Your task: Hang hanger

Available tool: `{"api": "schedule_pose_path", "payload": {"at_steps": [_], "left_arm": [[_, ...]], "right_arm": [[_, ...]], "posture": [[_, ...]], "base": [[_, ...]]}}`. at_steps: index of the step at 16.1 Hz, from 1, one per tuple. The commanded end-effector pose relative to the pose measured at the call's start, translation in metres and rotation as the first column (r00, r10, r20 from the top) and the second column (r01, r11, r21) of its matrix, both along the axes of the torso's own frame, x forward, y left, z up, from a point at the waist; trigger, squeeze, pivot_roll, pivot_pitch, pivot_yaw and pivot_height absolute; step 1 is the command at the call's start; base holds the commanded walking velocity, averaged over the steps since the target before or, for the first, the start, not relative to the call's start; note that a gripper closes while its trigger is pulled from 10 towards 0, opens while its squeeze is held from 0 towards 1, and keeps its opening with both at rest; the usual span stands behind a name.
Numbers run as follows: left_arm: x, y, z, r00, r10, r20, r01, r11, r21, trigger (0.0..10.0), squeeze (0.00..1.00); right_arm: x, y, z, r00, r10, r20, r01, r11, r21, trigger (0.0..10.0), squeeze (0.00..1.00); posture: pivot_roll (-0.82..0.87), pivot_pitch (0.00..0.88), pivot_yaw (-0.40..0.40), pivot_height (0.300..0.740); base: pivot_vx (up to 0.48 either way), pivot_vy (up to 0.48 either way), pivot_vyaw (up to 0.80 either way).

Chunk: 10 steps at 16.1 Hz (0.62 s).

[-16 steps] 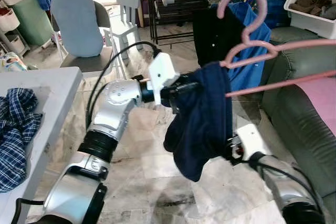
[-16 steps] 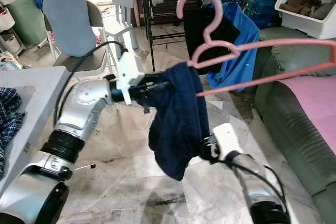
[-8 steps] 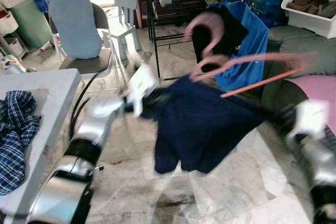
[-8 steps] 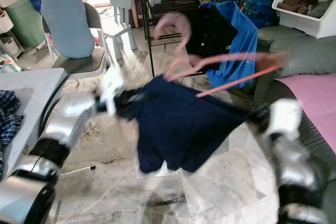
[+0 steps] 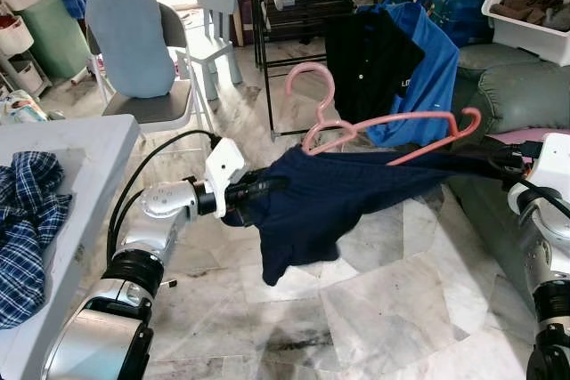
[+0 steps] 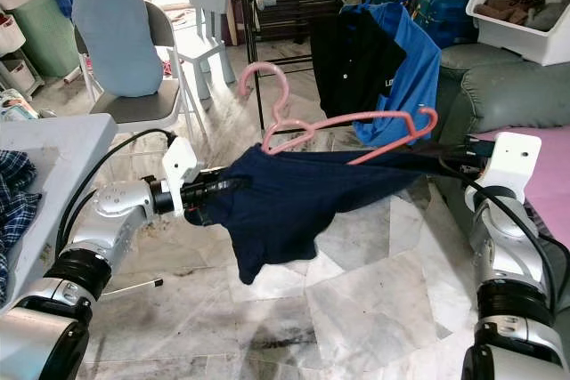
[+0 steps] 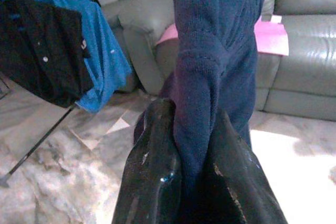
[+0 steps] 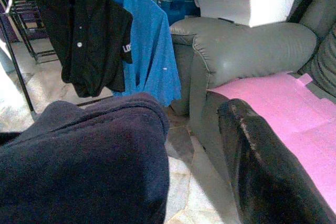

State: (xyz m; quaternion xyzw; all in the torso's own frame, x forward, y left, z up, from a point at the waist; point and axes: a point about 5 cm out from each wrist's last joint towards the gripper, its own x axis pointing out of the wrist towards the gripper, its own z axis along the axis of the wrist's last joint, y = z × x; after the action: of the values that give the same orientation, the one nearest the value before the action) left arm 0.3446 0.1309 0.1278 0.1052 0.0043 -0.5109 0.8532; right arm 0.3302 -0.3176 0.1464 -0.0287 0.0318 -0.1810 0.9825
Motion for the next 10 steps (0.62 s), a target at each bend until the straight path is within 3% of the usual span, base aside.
{"api": "schedule_pose_path", "payload": {"at_steps": [1,8,10], "left_arm": [[-0.003,0.044,-0.011,0.99,0.14,-0.021,-0.138,0.988,0.071,0.0,0.0],[-0.016,0.043,-0.032,0.998,0.059,0.027,-0.064,0.961,0.268,0.0,0.0],[-0.016,0.043,-0.034,0.998,0.057,0.034,-0.064,0.959,0.275,0.0,0.0]], "right_arm": [[-0.016,-0.043,0.023,0.976,-0.203,0.075,0.204,0.979,-0.006,0.0,0.0],[-0.01,-0.036,0.029,0.977,-0.18,0.116,0.184,0.983,-0.022,0.0,0.0],[-0.009,-0.035,0.029,0.978,-0.173,0.116,0.177,0.984,-0.025,0.0,0.0]], "posture": [[-0.18,0.0,0.048,0.74],[-0.18,0.0,0.047,0.74],[-0.18,0.0,0.046,0.74]], "base": [[0.0,0.0,0.0],[0.0,0.0,0.0],[0.0,0.0,0.0]]}}
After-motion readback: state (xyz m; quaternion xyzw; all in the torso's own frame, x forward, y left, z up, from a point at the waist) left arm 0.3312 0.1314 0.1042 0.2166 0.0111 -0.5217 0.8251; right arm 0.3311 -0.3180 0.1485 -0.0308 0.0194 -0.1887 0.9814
